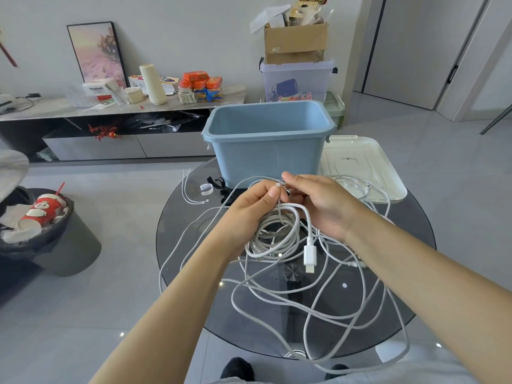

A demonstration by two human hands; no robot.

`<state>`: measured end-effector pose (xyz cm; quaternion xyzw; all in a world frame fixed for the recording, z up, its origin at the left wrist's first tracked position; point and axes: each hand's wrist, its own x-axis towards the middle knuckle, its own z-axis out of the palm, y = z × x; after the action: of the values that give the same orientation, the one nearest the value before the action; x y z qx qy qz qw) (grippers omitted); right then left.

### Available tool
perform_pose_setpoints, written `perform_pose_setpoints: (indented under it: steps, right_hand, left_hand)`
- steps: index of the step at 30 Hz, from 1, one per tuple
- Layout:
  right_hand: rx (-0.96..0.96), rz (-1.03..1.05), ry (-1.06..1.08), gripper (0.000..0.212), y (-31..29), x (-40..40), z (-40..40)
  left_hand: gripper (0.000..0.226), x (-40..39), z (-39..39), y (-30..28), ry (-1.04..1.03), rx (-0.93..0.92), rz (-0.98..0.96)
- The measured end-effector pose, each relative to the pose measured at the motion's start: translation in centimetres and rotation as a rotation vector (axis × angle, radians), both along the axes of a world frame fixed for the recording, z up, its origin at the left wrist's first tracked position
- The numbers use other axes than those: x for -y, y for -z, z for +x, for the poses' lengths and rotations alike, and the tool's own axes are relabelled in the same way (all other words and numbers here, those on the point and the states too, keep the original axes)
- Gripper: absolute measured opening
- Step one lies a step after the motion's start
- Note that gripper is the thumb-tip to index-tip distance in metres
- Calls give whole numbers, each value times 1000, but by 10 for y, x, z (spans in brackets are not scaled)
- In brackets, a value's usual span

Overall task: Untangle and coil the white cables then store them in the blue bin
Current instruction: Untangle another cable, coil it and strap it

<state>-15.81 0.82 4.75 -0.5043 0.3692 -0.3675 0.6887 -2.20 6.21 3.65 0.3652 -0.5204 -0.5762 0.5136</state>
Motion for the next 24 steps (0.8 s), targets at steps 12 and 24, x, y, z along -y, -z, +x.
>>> perform_pose_setpoints:
  steps: [12, 24]
  right_hand:
    - [27, -5, -129, 49, -2, -2, -3]
    - [171, 71, -118, 34, 3, -6, 3]
  left_hand:
    - [25, 1, 3, -1, -5, 36, 22]
    - [24, 5, 1, 0, -122, 33, 148]
